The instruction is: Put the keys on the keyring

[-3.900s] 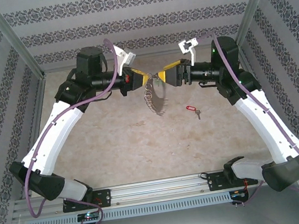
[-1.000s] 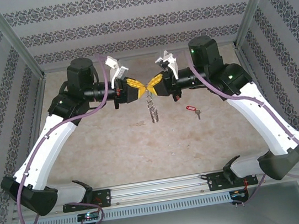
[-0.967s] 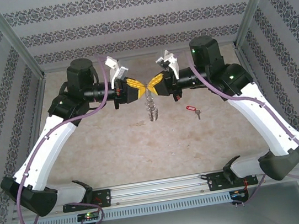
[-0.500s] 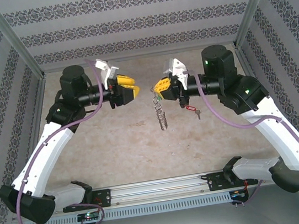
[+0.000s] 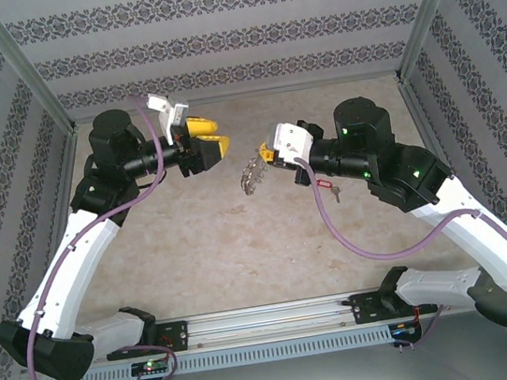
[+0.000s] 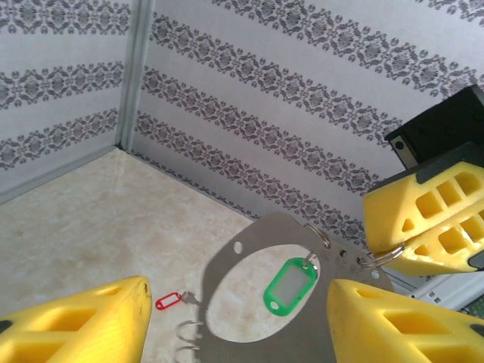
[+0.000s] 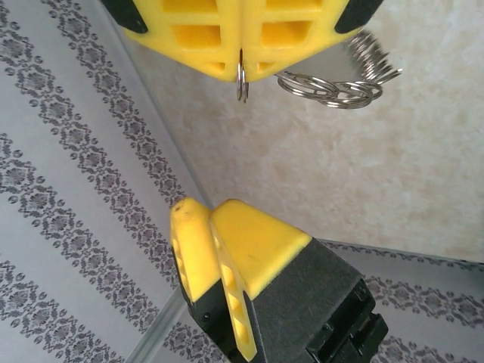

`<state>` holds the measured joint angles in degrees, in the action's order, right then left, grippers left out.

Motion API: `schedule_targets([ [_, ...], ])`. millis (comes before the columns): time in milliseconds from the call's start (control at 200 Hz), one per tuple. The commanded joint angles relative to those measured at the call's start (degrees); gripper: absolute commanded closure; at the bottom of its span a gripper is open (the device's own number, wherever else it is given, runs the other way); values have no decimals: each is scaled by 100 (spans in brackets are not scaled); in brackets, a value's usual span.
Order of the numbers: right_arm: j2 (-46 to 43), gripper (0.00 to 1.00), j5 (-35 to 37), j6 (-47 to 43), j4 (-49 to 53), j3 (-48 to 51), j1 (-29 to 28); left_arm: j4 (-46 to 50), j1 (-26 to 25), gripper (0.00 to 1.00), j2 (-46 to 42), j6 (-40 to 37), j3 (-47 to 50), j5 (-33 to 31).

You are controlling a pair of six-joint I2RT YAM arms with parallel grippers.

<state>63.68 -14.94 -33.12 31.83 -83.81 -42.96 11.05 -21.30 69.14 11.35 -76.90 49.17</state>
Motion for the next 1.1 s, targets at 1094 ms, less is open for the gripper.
schedule_targets([
  [1094,-147,100,-2118,4117,-3432,587,719,-3229,-200,61,218,1868,-89,1403],
])
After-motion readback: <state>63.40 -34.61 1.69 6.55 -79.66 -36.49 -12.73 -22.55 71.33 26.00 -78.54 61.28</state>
